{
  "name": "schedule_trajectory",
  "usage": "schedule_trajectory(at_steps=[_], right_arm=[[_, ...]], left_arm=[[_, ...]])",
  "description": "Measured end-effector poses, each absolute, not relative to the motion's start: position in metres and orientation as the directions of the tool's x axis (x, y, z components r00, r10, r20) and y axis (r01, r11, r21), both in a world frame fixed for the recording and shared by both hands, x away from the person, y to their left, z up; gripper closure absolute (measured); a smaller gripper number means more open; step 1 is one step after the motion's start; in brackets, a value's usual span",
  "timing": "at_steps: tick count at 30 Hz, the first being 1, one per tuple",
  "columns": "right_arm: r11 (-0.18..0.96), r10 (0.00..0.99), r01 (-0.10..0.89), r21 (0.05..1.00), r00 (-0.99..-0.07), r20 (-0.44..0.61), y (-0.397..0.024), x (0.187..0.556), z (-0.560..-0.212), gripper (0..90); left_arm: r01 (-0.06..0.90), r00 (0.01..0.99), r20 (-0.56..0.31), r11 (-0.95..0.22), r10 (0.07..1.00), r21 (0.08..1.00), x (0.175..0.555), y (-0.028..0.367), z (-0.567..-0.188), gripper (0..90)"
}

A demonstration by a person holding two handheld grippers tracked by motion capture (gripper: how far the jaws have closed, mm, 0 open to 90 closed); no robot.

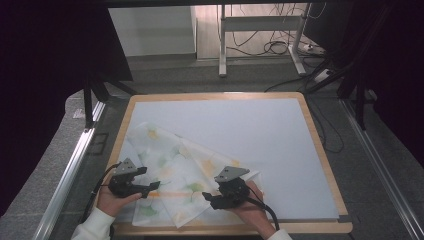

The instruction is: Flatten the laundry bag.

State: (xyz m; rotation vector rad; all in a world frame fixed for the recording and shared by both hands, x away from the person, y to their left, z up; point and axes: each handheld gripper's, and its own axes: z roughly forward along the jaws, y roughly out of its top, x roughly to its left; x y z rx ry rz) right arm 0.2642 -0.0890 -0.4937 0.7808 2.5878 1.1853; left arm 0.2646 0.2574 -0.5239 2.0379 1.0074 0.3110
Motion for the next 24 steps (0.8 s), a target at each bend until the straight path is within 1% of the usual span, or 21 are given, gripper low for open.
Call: schedule_trajectory(at_steps=[14, 24], right_arm=[[0.584, 0.46, 0.344, 0.735, -0.886, 0.049, -0.05, 0.255, -0.496, 33.5], [0.602, 0.439, 0.333, 0.726, -0.897, 0.047, -0.037, 0.25, -0.497, 33.5]], left_arm=[[0.552, 0.651, -0.131, -0.348, 0.747, 0.758, 0.262, 0.258, -0.526, 21.3], [0.55, 0.652, -0.128, -0.348, 0.748, 0.759, 0.259, 0.258, -0.526, 21.3]])
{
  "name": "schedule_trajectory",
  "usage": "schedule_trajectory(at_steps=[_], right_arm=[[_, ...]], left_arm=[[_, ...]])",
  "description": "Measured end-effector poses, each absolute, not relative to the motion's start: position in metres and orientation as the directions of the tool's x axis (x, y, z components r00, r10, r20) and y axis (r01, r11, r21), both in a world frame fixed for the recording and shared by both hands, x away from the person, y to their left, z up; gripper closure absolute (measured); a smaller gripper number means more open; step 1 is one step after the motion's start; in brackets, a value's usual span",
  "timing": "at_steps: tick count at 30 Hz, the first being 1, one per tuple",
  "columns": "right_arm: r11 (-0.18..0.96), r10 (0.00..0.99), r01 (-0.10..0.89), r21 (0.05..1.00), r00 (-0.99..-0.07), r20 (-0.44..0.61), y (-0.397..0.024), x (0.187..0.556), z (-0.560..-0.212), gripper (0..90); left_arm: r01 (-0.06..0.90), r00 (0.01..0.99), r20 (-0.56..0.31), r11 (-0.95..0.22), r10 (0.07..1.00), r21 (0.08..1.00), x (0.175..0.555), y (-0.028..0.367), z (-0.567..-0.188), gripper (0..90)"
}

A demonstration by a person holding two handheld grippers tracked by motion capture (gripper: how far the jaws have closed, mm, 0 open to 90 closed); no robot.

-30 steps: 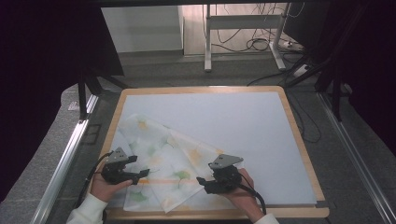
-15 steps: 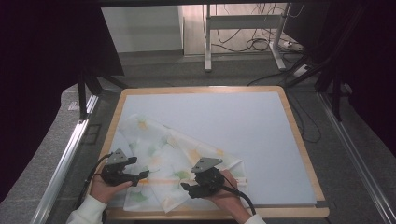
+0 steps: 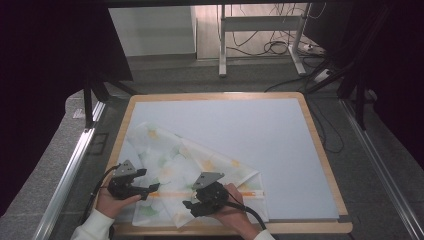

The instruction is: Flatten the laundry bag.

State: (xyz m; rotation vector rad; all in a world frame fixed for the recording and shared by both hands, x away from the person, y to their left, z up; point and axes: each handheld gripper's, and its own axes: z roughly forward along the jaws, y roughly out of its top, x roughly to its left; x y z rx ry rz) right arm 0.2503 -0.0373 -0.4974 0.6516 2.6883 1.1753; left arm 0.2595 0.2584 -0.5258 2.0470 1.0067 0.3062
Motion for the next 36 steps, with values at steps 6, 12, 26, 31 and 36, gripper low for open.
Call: schedule_trajectory(at_steps=[6, 12, 26, 31, 36], right_arm=[[0.621, 0.427, 0.328, 0.712, -0.903, 0.044, -0.028, 0.247, -0.501, 33.6], [0.645, 0.424, 0.344, 0.683, -0.904, 0.055, -0.014, 0.242, -0.511, 33.2], [0.719, 0.371, 0.297, 0.629, -0.929, 0.014, 0.014, 0.229, -0.526, 29.1], [0.745, 0.366, 0.283, 0.604, -0.93, -0.015, 0.019, 0.226, -0.531, 28.4], [0.762, 0.368, 0.251, 0.597, -0.926, -0.08, 0.021, 0.222, -0.532, 33.2]], left_arm=[[0.547, 0.655, -0.124, -0.355, 0.745, 0.758, 0.259, 0.259, -0.526, 21.3], [0.547, 0.654, -0.12, -0.356, 0.747, 0.758, 0.259, 0.258, -0.527, 21.2], [0.548, 0.651, -0.119, -0.356, 0.75, 0.757, 0.26, 0.26, -0.527, 21.0], [0.547, 0.652, -0.117, -0.359, 0.749, 0.756, 0.26, 0.26, -0.527, 21.0], [0.548, 0.653, -0.117, -0.359, 0.749, 0.756, 0.26, 0.26, -0.527, 21.0]])
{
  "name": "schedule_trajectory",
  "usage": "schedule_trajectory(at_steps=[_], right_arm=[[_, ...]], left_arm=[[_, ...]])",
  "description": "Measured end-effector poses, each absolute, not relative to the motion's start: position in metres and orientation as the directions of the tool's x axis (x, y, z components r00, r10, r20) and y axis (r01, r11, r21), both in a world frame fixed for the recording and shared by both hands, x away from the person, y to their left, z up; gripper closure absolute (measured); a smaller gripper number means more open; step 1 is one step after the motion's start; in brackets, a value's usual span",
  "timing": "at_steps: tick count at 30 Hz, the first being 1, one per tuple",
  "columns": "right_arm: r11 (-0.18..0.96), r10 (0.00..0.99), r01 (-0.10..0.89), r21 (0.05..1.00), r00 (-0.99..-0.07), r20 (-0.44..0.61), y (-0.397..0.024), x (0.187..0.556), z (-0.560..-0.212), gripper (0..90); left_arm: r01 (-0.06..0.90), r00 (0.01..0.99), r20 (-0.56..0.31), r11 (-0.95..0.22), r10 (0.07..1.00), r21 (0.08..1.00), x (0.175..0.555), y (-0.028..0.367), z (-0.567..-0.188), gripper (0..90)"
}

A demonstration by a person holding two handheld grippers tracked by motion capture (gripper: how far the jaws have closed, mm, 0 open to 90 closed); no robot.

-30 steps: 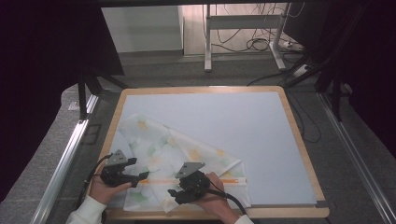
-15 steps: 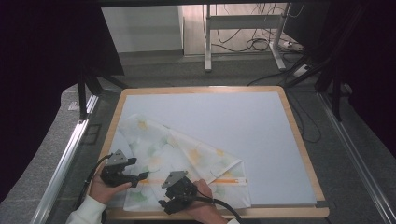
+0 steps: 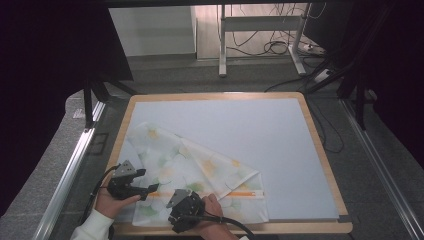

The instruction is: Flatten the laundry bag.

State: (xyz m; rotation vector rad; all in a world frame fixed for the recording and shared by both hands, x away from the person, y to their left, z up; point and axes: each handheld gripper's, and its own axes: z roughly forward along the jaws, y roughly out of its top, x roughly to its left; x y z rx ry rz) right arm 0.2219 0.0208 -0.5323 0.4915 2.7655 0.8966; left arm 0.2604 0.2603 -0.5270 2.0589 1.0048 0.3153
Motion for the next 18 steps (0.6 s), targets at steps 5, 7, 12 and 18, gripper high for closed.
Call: schedule_trajectory(at_steps=[5, 7, 12, 18], right_arm=[[0.766, 0.369, 0.252, 0.591, -0.926, -0.084, 0.02, 0.222, -0.531, 37.4], [0.768, 0.364, 0.252, 0.588, -0.928, -0.077, 0.019, 0.222, -0.53, 41.4], [0.745, 0.383, 0.29, 0.601, -0.923, -0.03, 0.012, 0.229, -0.528, 59.7], [0.734, 0.396, 0.3, 0.609, -0.918, -0.024, 0.008, 0.236, -0.528, 74.3]], left_arm=[[0.549, 0.652, -0.118, -0.359, 0.749, 0.755, 0.261, 0.26, -0.527, 21.0], [0.548, 0.652, -0.117, -0.36, 0.749, 0.755, 0.26, 0.26, -0.527, 20.9], [0.549, 0.651, -0.117, -0.359, 0.75, 0.755, 0.261, 0.26, -0.527, 20.8], [0.55, 0.649, -0.12, -0.355, 0.751, 0.756, 0.26, 0.26, -0.527, 20.8]])
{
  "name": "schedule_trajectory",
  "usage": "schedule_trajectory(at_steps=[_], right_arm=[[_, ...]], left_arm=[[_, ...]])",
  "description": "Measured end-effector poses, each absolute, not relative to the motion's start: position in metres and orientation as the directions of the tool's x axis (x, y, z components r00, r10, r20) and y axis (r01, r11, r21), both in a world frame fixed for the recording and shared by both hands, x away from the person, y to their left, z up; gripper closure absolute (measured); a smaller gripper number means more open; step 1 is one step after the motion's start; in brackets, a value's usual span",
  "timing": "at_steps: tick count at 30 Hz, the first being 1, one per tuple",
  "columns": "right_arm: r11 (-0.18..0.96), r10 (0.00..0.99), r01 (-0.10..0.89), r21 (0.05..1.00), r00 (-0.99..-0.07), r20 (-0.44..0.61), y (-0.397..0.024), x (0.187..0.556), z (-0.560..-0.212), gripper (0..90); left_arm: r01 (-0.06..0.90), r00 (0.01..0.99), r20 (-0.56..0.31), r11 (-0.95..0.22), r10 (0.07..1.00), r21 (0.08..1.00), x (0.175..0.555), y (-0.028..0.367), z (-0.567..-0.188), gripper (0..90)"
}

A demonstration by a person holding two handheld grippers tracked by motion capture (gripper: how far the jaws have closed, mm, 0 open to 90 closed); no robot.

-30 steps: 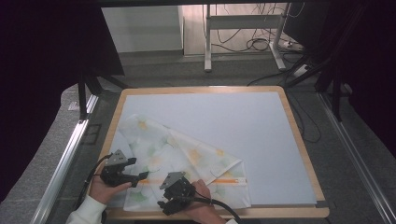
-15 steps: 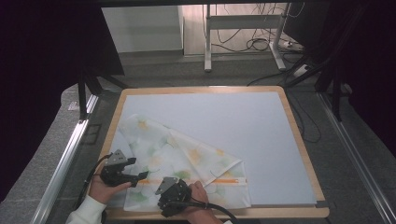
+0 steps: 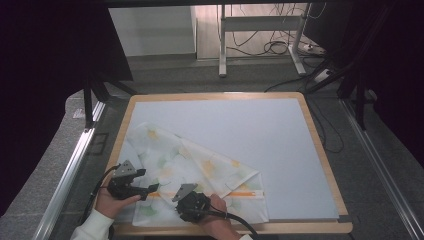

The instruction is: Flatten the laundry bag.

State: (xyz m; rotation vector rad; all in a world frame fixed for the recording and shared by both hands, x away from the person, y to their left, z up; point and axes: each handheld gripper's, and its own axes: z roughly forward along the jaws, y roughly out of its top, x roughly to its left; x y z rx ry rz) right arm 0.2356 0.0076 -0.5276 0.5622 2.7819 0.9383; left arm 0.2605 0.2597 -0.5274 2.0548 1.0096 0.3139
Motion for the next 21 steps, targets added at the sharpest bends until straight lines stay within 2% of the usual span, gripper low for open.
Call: schedule_trajectory(at_steps=[2, 6, 21], right_arm=[[0.723, 0.408, 0.315, 0.615, -0.913, -0.012, 0.005, 0.238, -0.528, 80.3], [0.713, 0.415, 0.332, 0.618, -0.91, 0.01, 0.003, 0.241, -0.528, 83.5], [0.654, 0.442, 0.345, 0.673, -0.896, 0.03, -0.013, 0.251, -0.509, 86.4]], left_arm=[[0.55, 0.649, -0.121, -0.353, 0.751, 0.757, 0.26, 0.26, -0.527, 20.8], [0.549, 0.652, -0.117, -0.359, 0.749, 0.755, 0.261, 0.26, -0.527, 20.8], [0.532, 0.657, -0.122, -0.343, 0.744, 0.774, 0.258, 0.26, -0.524, 21.1]])
